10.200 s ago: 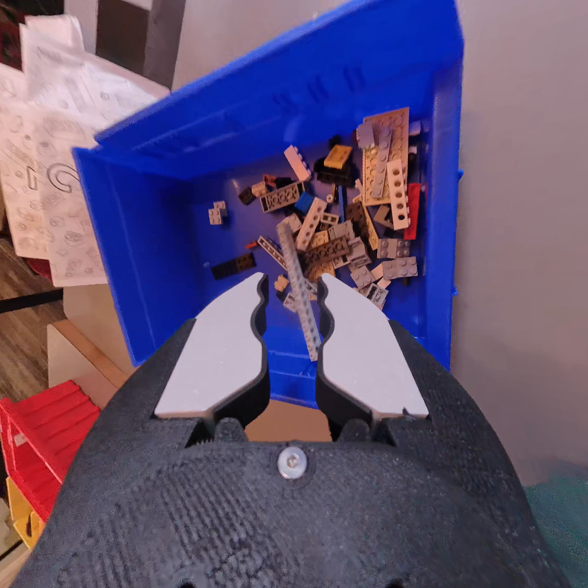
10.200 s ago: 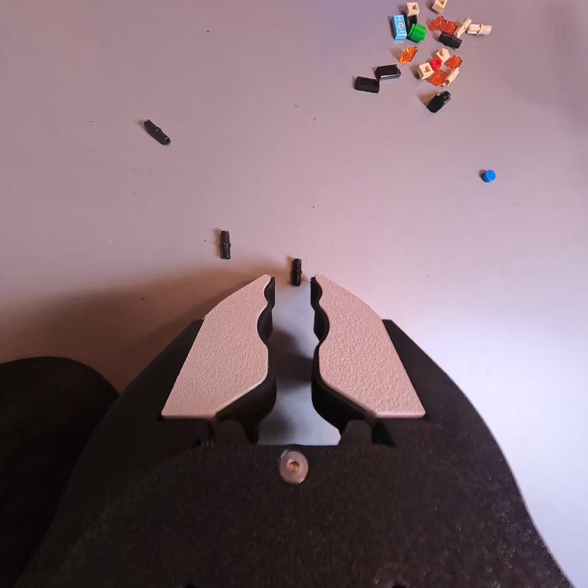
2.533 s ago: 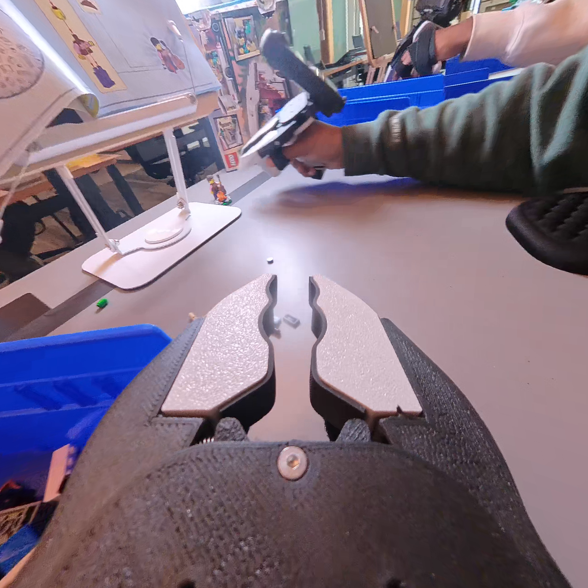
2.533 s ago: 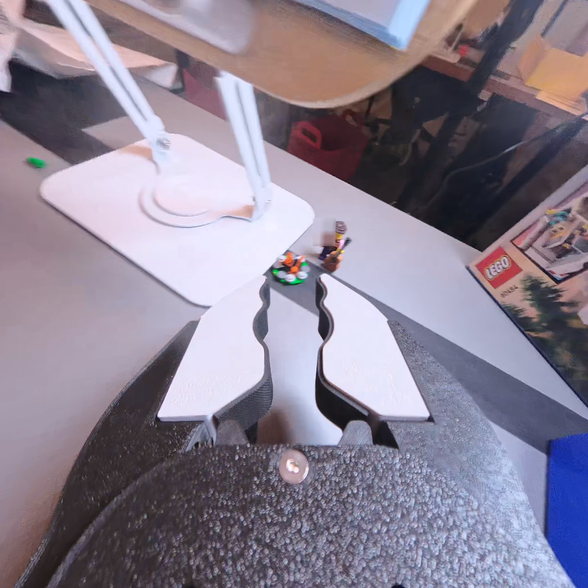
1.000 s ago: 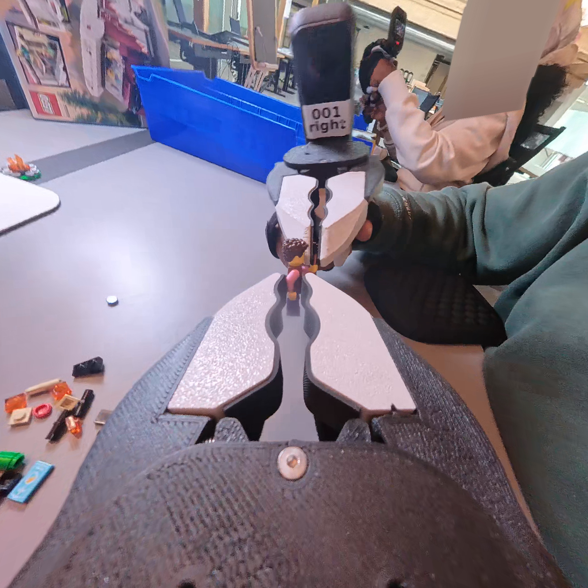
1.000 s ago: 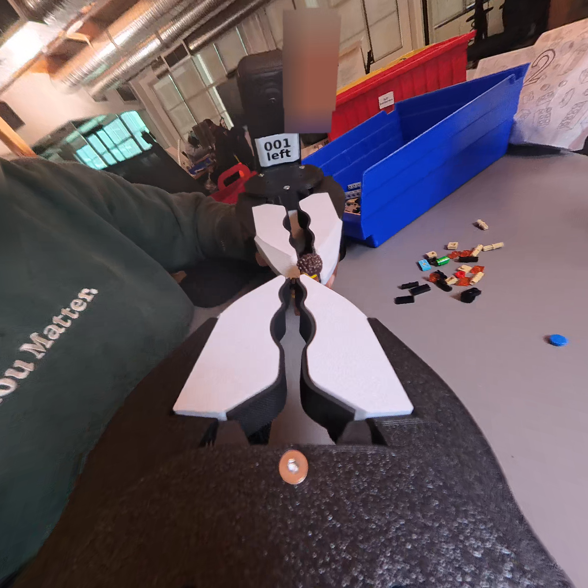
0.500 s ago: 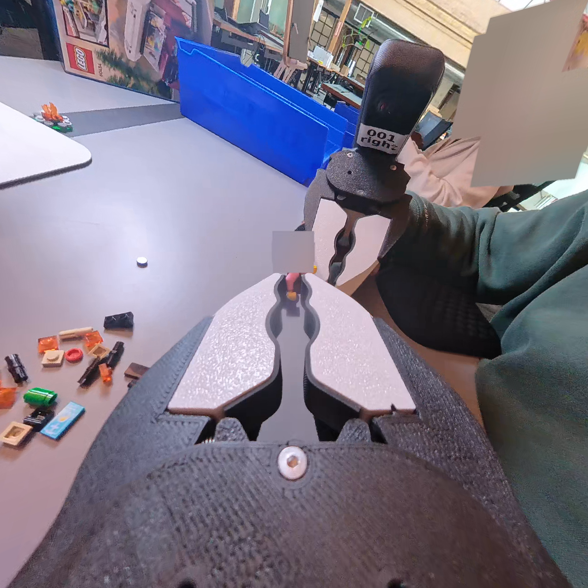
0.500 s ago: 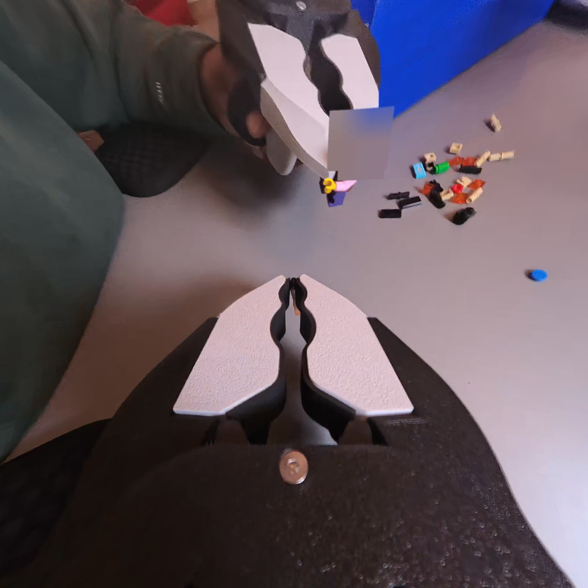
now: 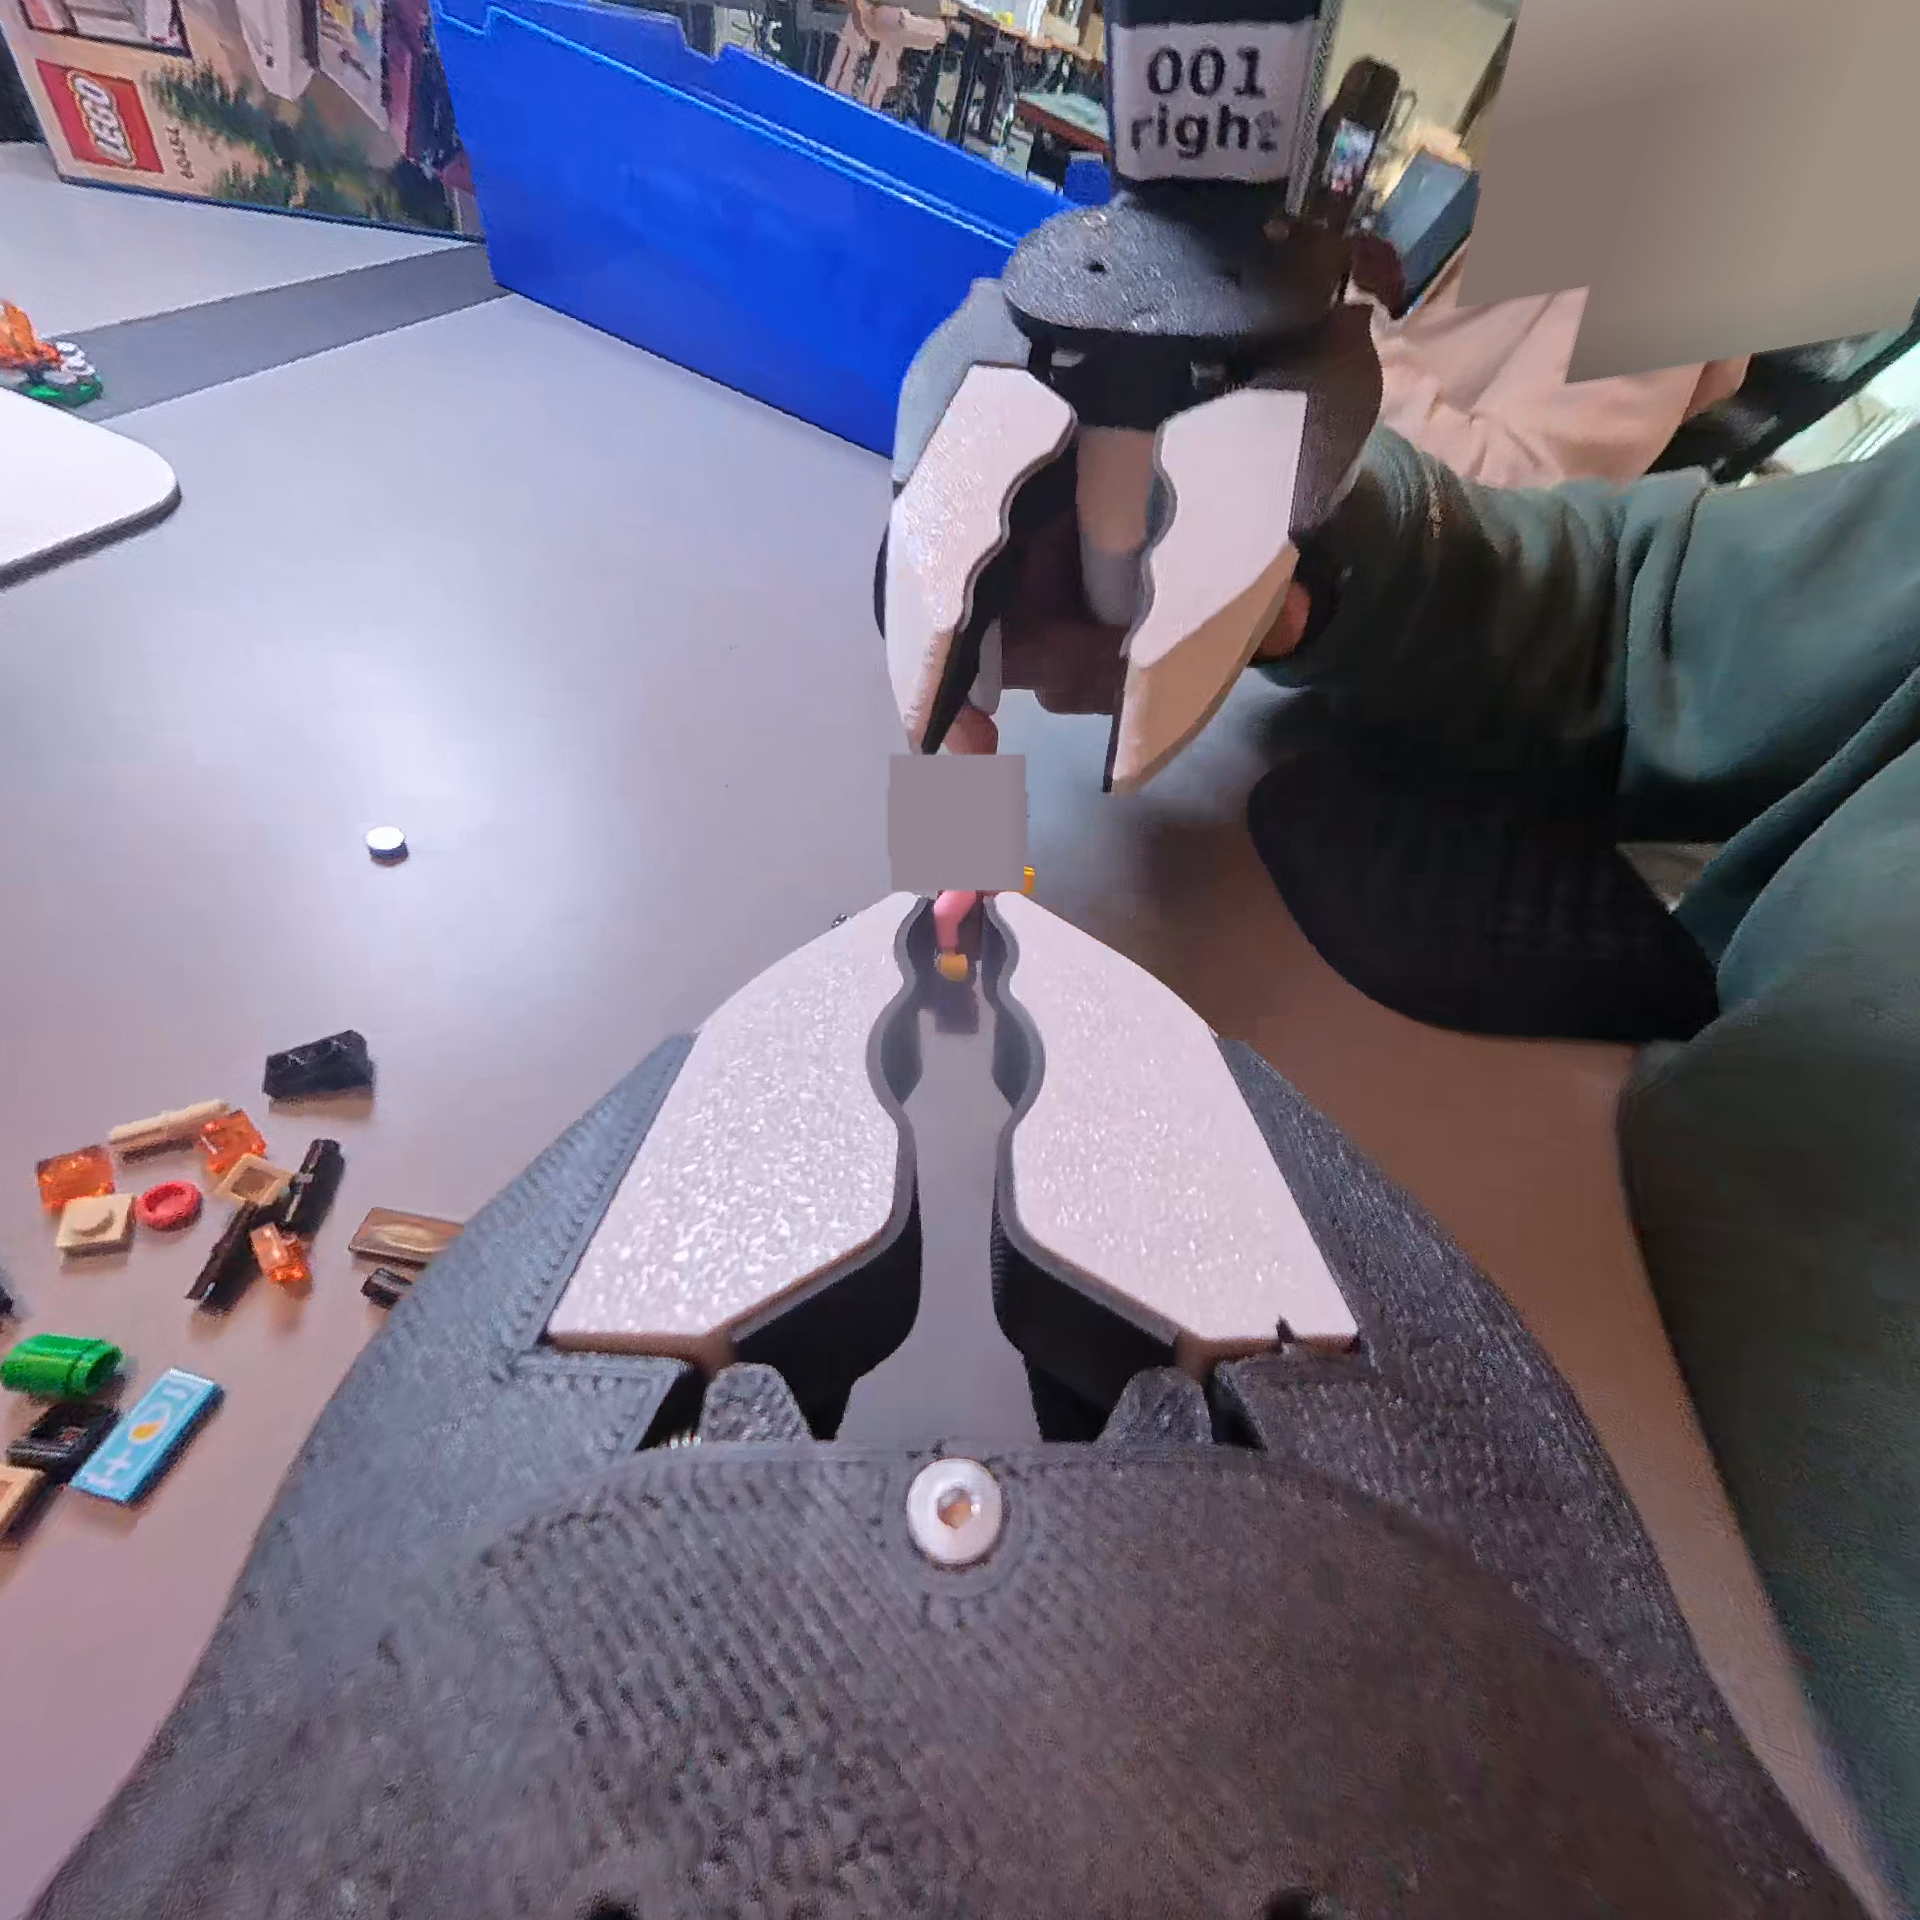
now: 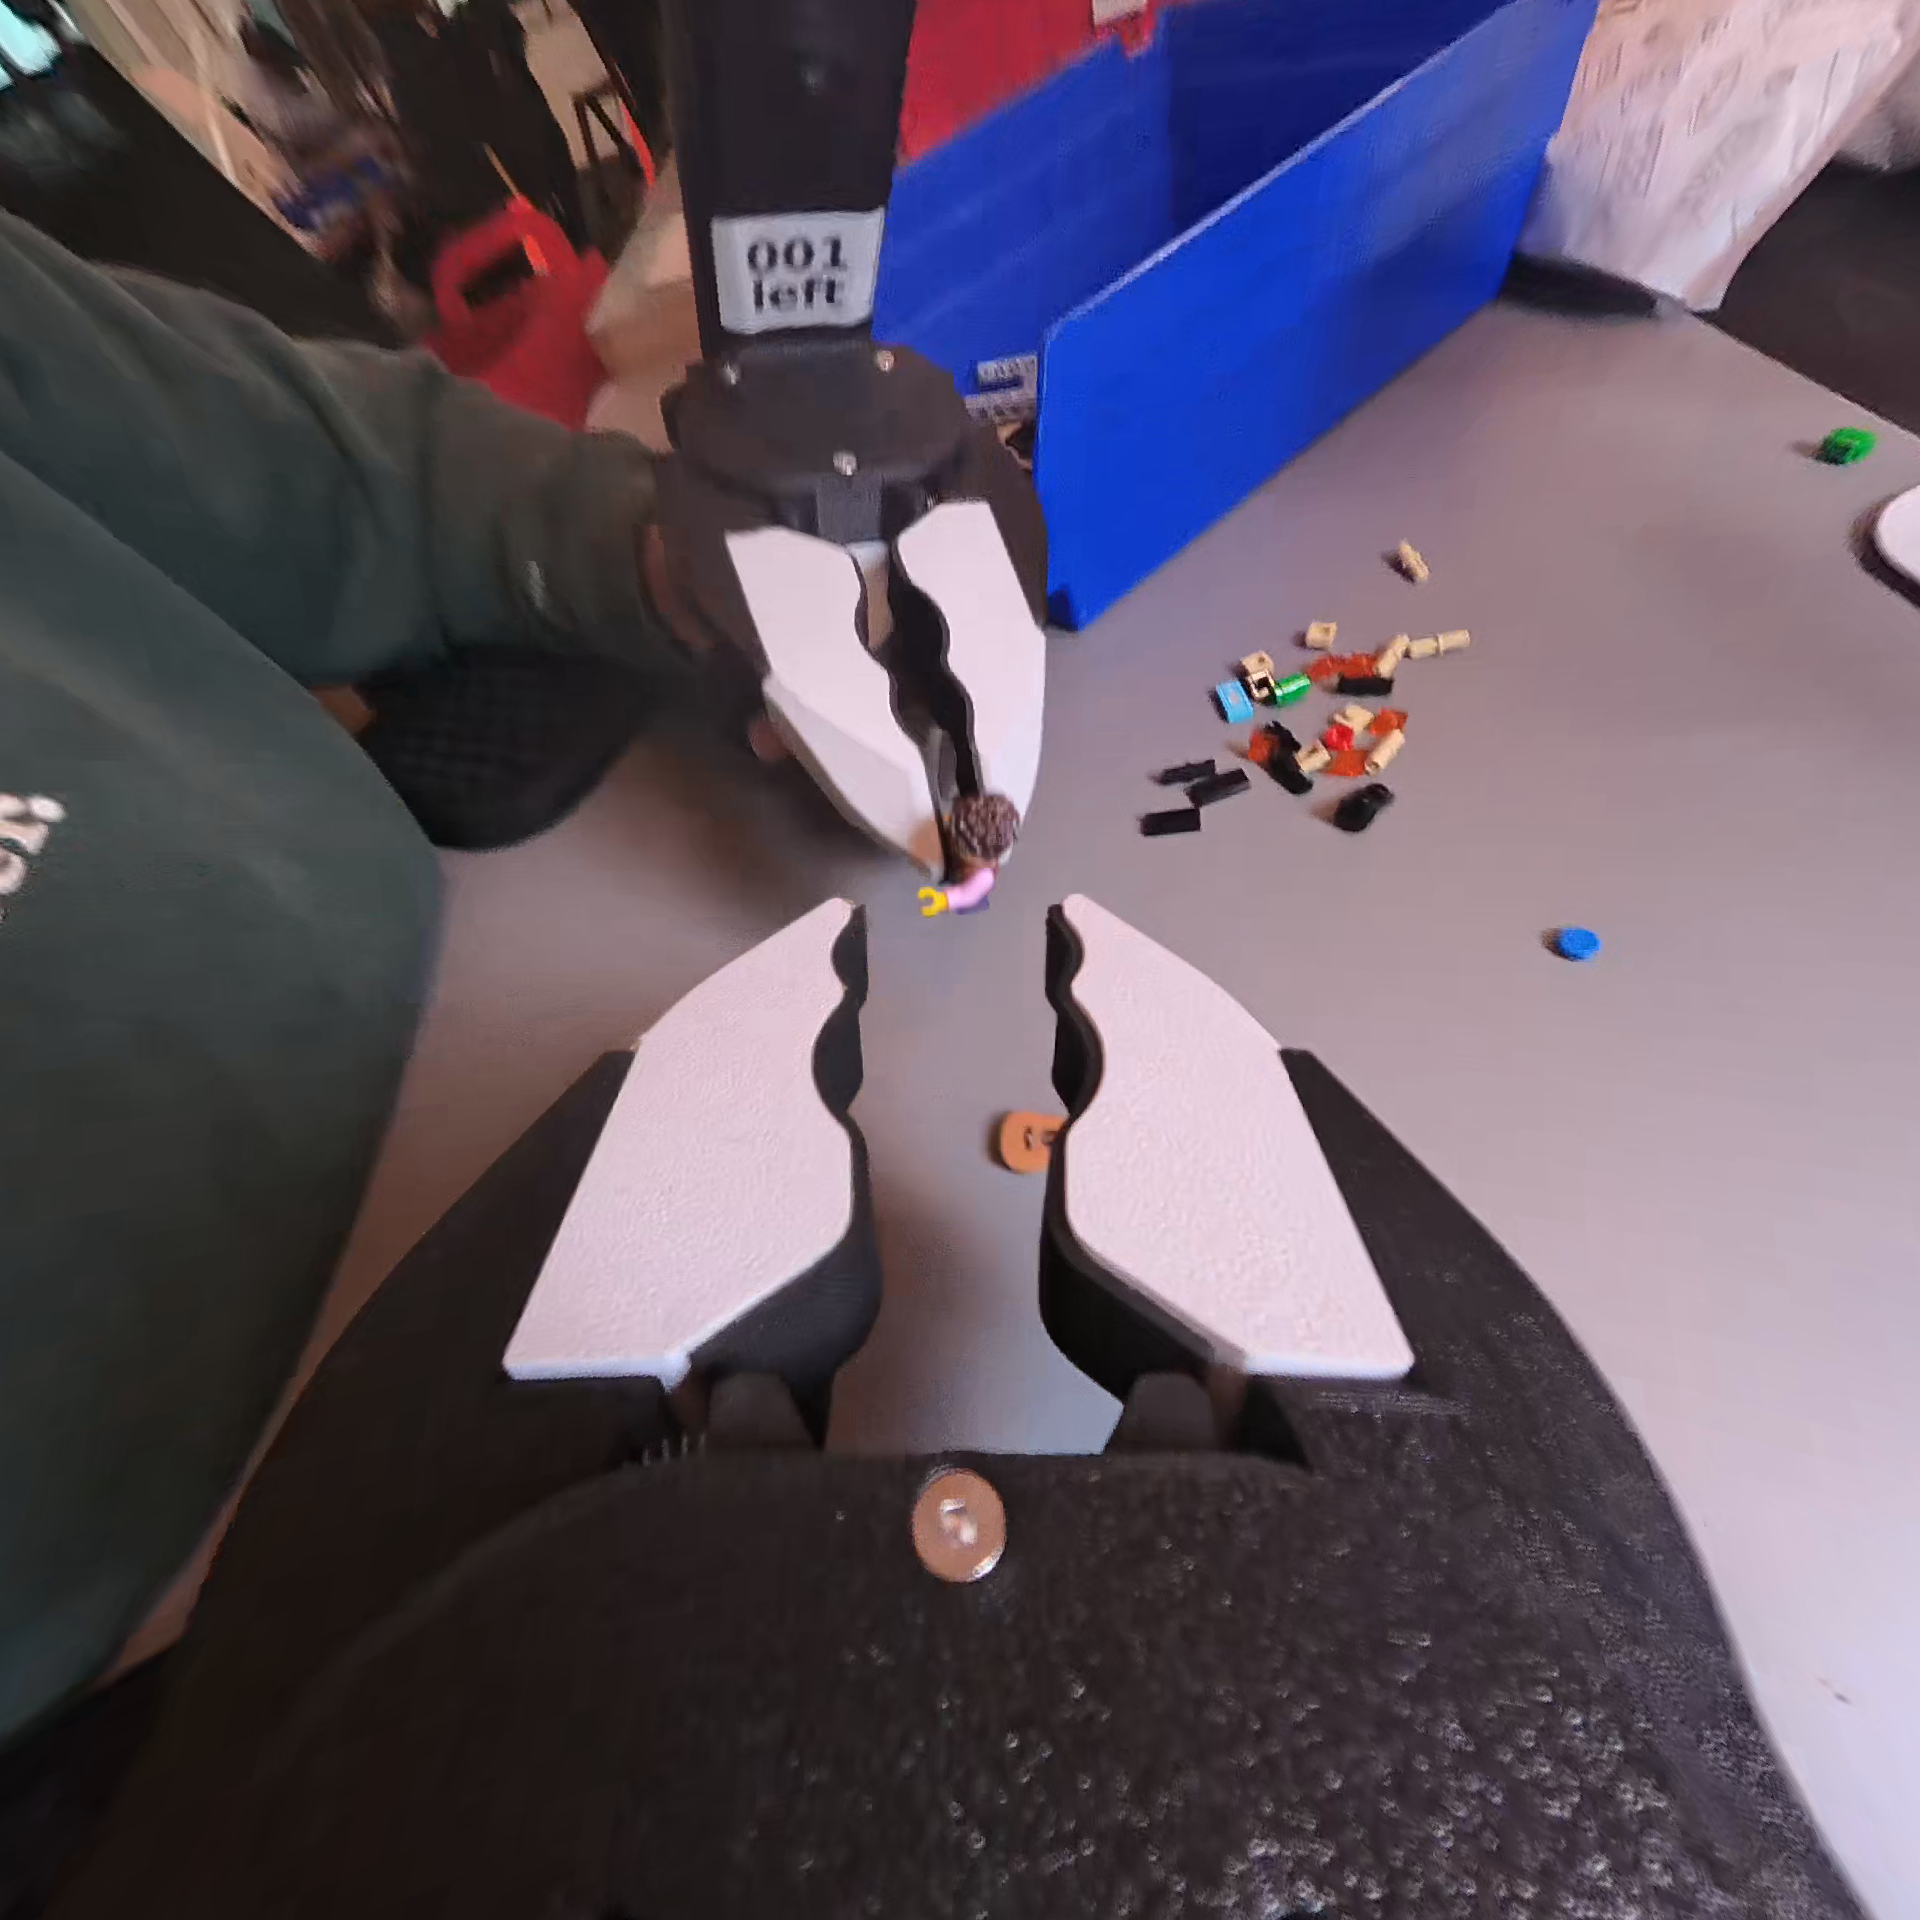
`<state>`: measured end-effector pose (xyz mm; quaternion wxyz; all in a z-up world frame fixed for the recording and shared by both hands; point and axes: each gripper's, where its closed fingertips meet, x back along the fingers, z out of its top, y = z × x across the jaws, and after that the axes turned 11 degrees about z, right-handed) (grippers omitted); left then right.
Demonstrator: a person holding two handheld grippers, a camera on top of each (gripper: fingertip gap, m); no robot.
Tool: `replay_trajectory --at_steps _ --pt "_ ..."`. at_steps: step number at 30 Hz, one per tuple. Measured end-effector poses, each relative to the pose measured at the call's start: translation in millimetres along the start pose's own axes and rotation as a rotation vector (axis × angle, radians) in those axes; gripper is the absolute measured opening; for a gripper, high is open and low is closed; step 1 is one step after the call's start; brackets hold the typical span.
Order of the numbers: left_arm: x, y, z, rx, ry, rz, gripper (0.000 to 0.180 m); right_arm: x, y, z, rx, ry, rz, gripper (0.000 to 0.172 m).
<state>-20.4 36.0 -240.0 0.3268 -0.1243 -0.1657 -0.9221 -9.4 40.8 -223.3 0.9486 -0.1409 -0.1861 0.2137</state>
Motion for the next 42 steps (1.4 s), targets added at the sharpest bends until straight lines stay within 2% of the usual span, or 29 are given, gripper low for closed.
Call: replay_trajectory --at_steps 3,6,10,12,13,15,19,20,22,24,27,31,34,37,42 --pt "-2.7 8.7 -3.0 -0.113 -0.019 0.019 0.009 -7.9 -2.8 2.6 -0.003 0.024 0.015 0.028" --pt "-2.6 12.6 -5.2 -0.171 -0.031 0.029 0.009 -15.5 -5.3 -3.2 0.026 -0.014 0.021 0.015" --pt "-1.0 15.8 -5.7 -0.207 -0.018 0.019 0.009 -17.6 -8.8 -2.8 0.07 -0.012 0.028 0.014" --pt "-1.4 18.8 -2.7 -0.222 0.01 0.012 0.021 -19.8 -11.7 -0.2 0.074 0.015 0.04 0.014" --pt "-1.8 20.3 -3.5 -0.23 0.007 0.006 0.022 -21.8 -13.4 -0.2 0.08 0.021 0.046 0.014" --pt "-1.5 21.5 -4.9 -0.259 0.005 0.008 0.011 -23.8 -14.6 0.0 0.099 0.027 0.042 0.014" --pt "1.8 24.4 -3.5 -0.247 -0.009 -0.03 0.009 -23.1 -19.3 2.9 0.126 0.055 0.065 0.014" --pt "2.1 24.8 -4.9 -0.247 -0.021 -0.038 0.009 -22.2 -20.8 5.3 0.135 0.076 0.073 0.014" --pt "-3.5 15.3 -30.0 -0.332 -0.135 0.003 0.009 -8.0 -30.1 30.1 0.107 0.237 0.139 0.014" --pt "-2.5 22.0 -32.2 -0.278 -0.131 -0.042 0.009 10.9 -25.7 45.3 0.136 0.275 0.093 0.014" --pt "2.2 15.8 -12.7 -0.278 -0.072 -0.013 0.009 19.5 -7.8 30.4 0.134 0.161 -0.011 0.014" --pt "0.0 9.0 -22.3 -0.234 -0.098 -0.004 0.009 6.2 10.8 -33.4 0.101 -0.198 -0.037 0.014" --pt "-0.9 7.1 -24.9 -0.232 -0.105 -0.001 0.009 4.6 15.3 -61.1 0.129 -0.371 -0.053 0.014" --pt "-1.2 5.9 -26.7 -0.215 -0.107 -0.006 0.009 10.4 18.1 -76.8 0.135 -0.475 -0.067 0.014" --pt "-2.3 6.3 -29.2 -0.221 -0.112 -0.007 0.009 18.8 21.7 -82.3 0.139 -0.524 -0.093 0.014"
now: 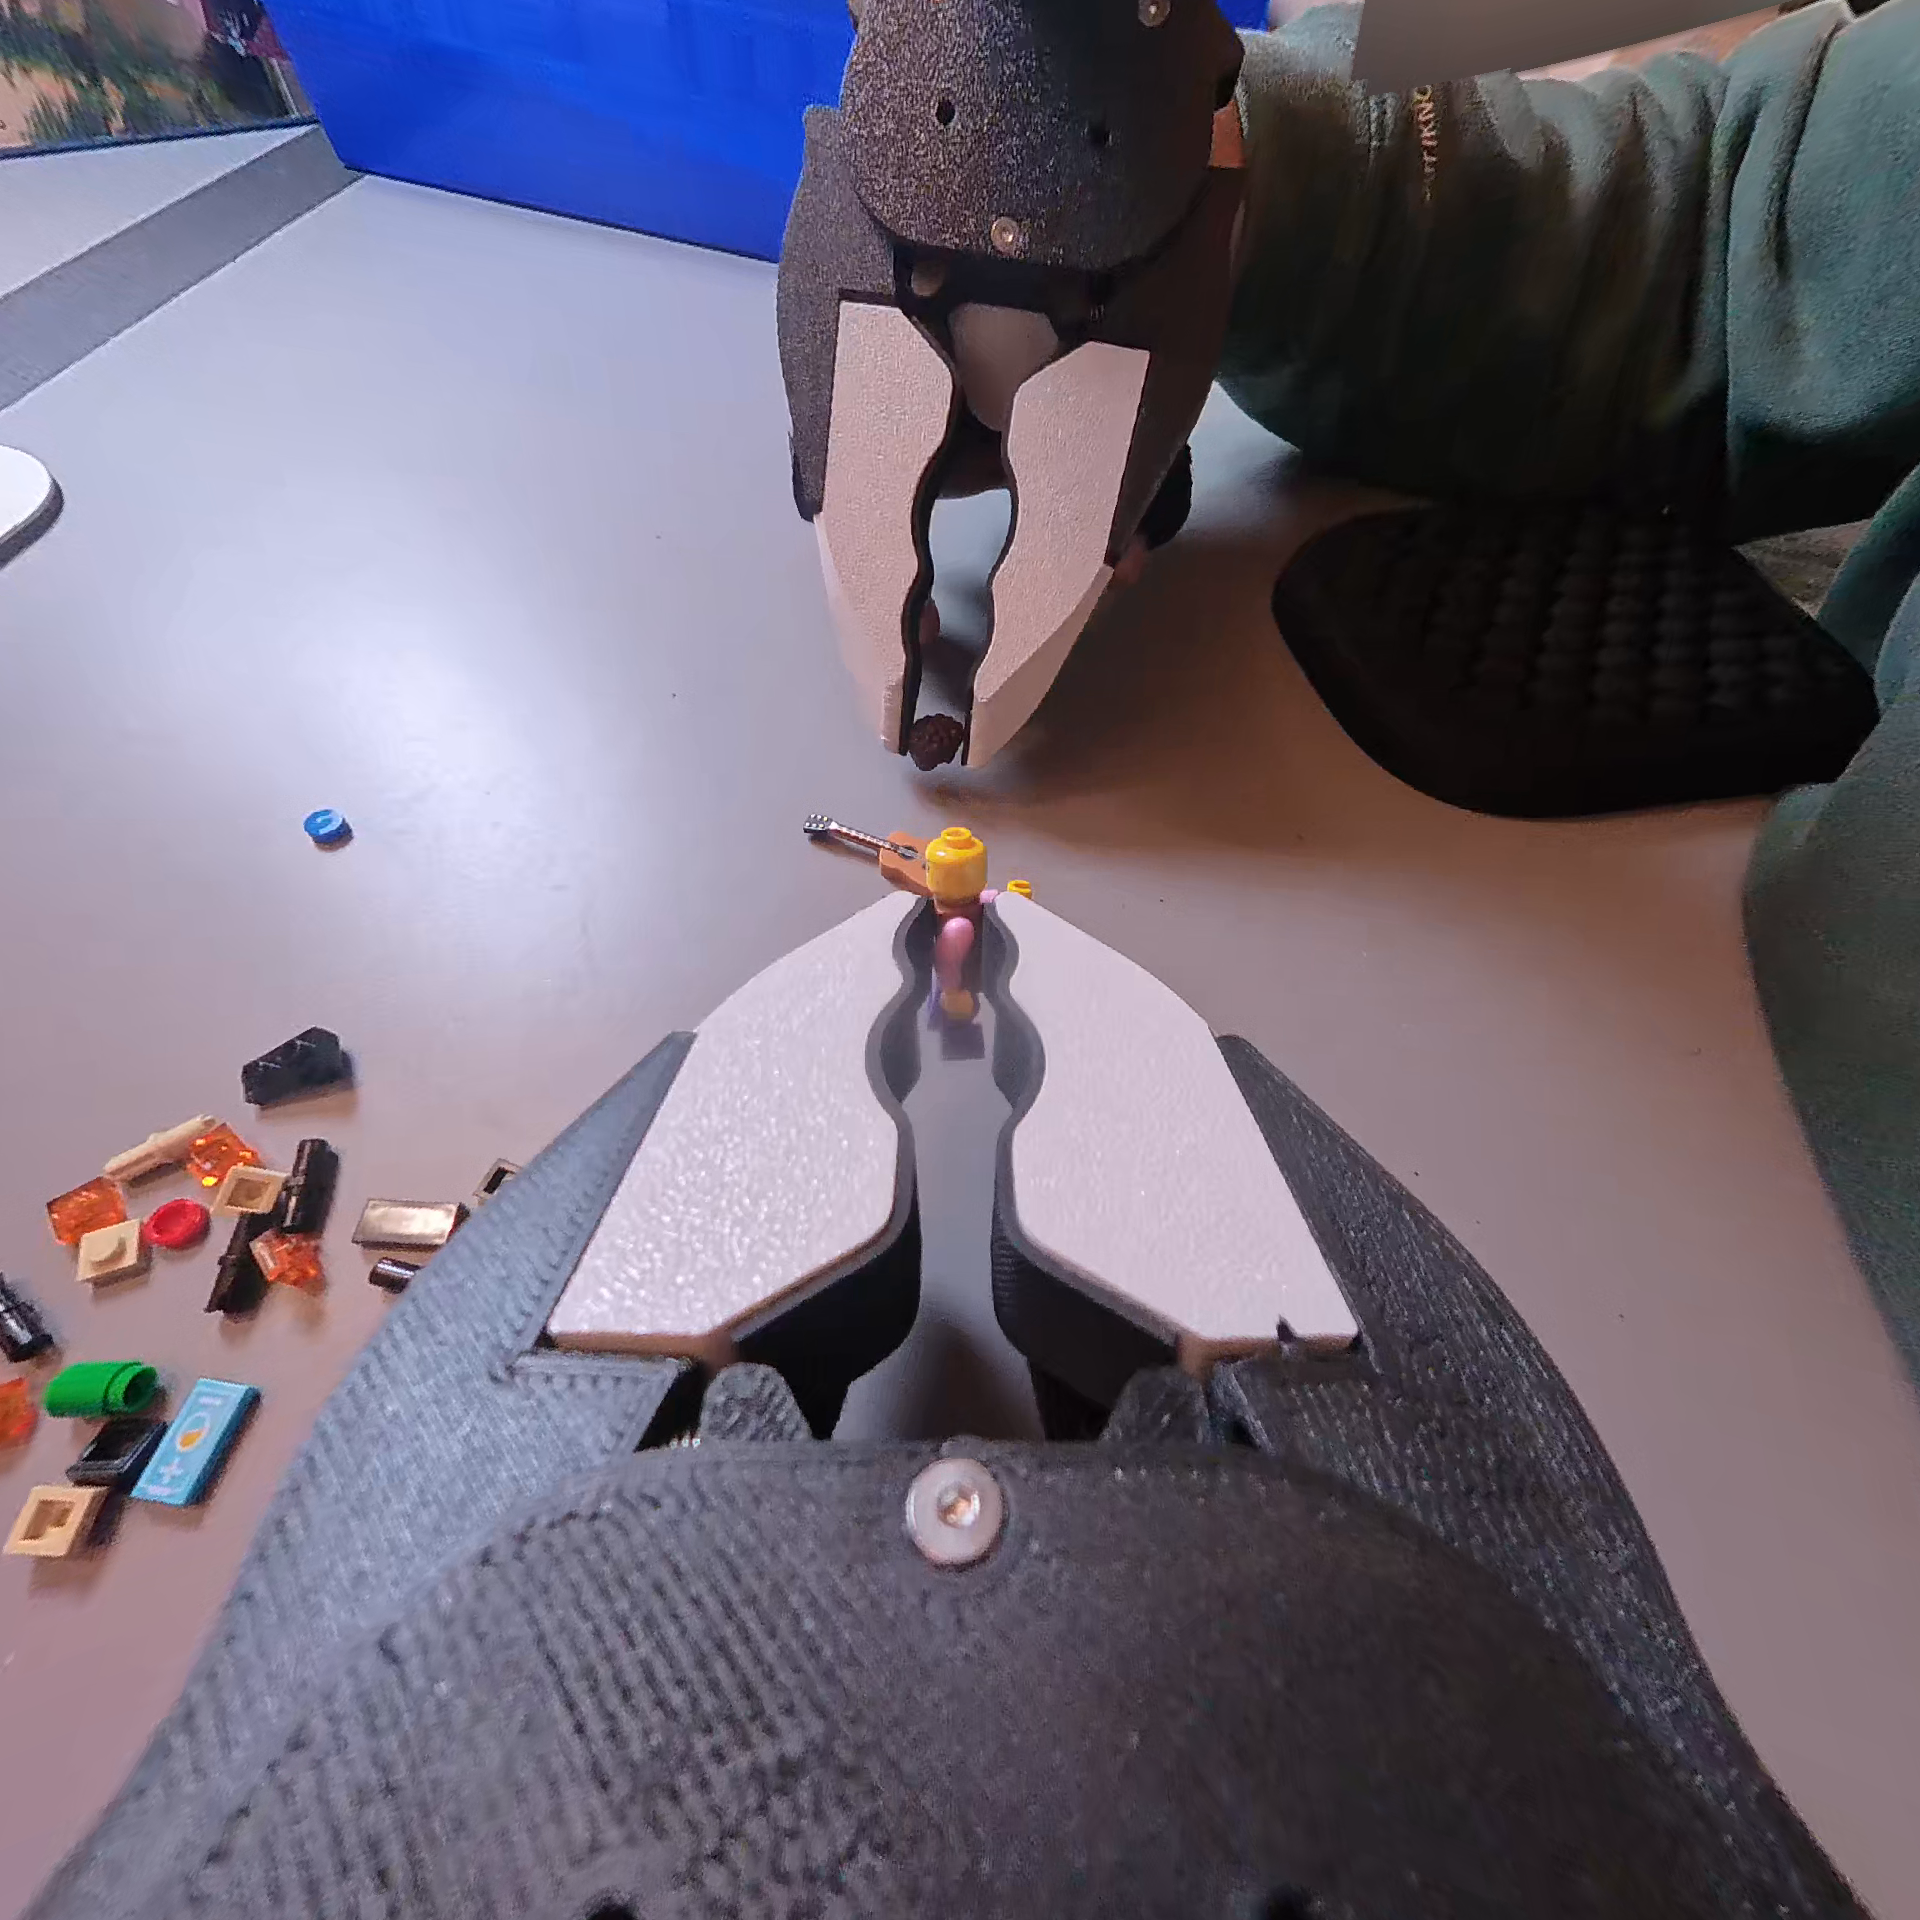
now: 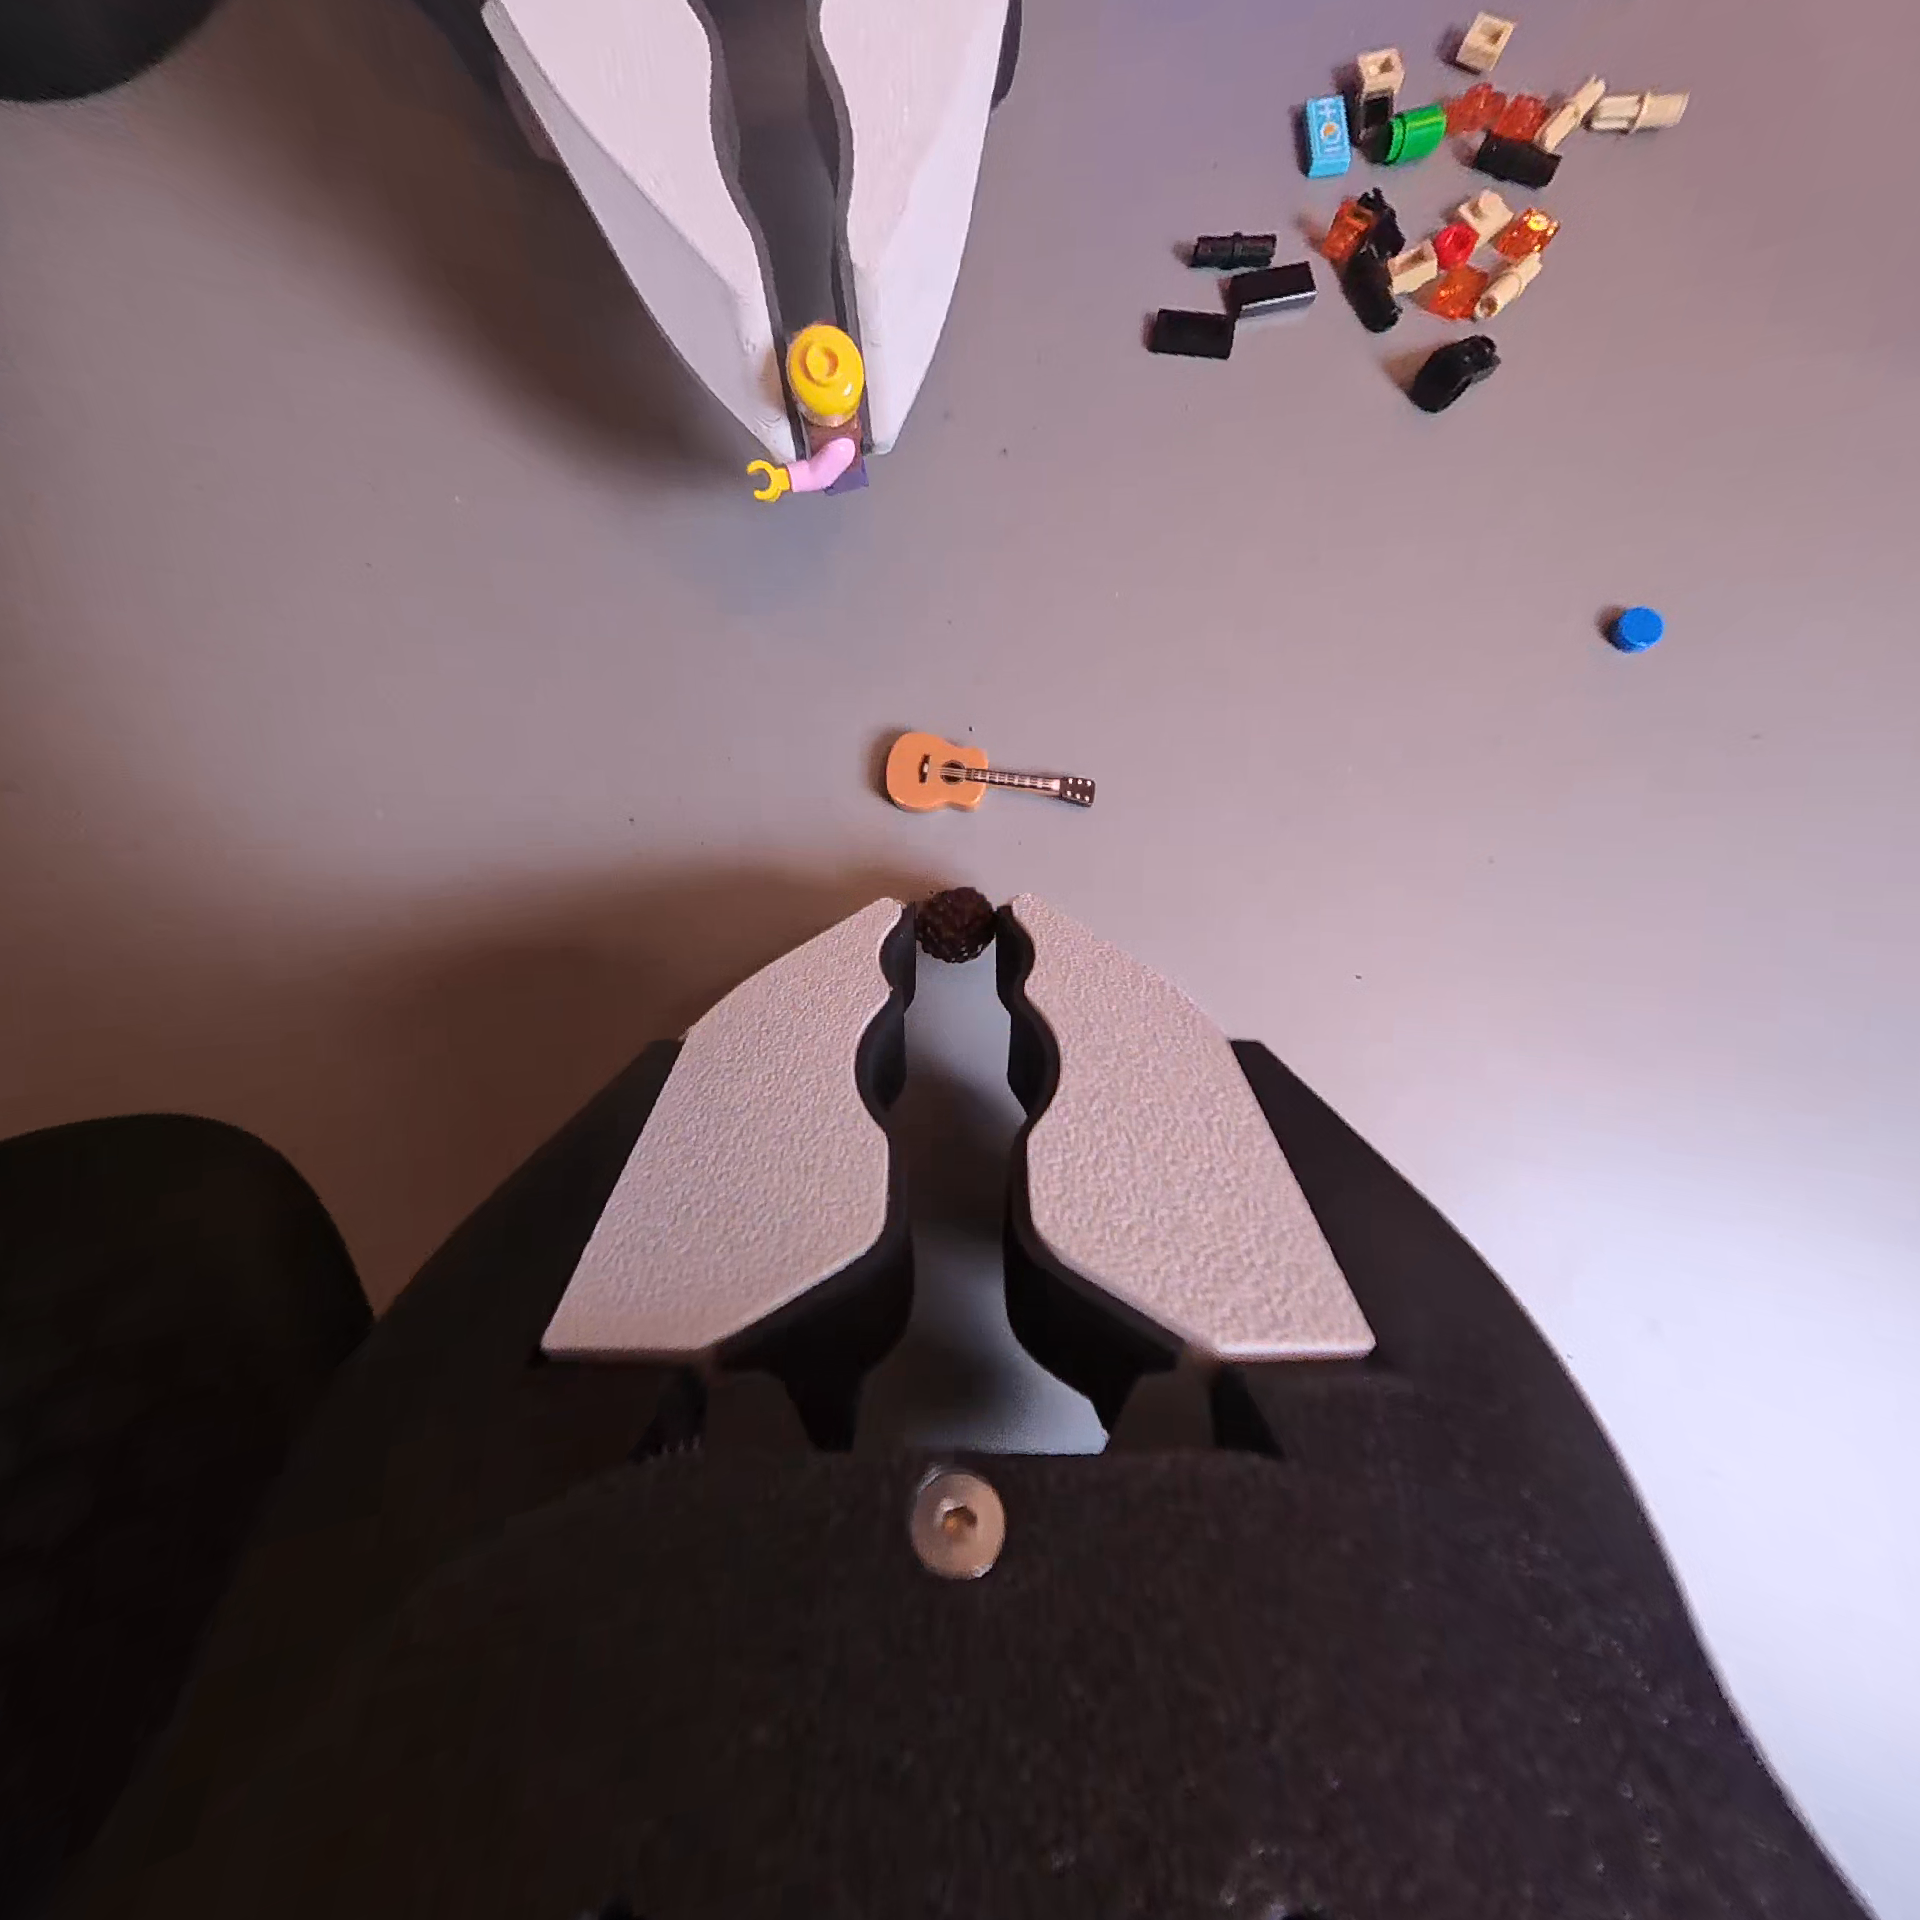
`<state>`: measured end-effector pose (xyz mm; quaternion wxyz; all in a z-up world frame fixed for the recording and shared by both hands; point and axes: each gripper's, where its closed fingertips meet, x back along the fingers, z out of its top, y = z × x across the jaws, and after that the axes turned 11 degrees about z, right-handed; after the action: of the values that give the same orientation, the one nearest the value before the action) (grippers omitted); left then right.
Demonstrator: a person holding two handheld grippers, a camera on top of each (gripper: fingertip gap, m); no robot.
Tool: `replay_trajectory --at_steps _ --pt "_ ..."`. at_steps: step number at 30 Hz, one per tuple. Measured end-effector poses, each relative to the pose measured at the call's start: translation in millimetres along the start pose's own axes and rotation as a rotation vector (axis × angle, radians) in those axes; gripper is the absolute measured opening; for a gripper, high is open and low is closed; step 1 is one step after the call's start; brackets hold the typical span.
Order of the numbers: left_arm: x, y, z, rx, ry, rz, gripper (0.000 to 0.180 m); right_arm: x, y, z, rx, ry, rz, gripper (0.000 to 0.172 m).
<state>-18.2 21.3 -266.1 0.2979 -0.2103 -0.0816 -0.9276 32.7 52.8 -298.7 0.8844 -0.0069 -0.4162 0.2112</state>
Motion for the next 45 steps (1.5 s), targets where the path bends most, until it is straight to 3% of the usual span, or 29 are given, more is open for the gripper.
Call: replay_trajectory --at_steps 6,10,14,18,29,36,45 --pt "-0.7 -0.1 -0.9 -0.003 -0.001 -0.001 0.009 -5.4 -18.0 -3.9 0.04 -0.079 0.05 0.016" --pt "-0.7 1.3 -0.5 -0.005 0.002 -0.004 0.009 -10.7 -31.7 -1.4 0.083 -0.113 0.081 0.029" --pt "-1.2 4.6 0.7 -0.021 0.002 -0.008 0.009 0.8 -28.3 34.4 0.077 0.087 0.05 0.033" --pt "-2.0 9.2 2.9 -0.04 0.005 -0.014 0.009 9.4 -21.6 70.9 0.083 0.291 -0.017 0.025" --pt "-0.1 17.0 7.4 -0.072 0.031 -0.035 0.009 -8.0 -30.9 78.6 0.117 0.287 0.021 0.01" --pt "2.3 15.4 9.7 -0.036 0.018 -0.059 0.009 1.3 -30.6 84.4 0.035 0.431 0.122 0.01" --pt "17.4 14.6 36.7 0.067 0.073 -0.12 0.009 24.6 -33.3 101.7 0.004 0.594 0.195 0.009"
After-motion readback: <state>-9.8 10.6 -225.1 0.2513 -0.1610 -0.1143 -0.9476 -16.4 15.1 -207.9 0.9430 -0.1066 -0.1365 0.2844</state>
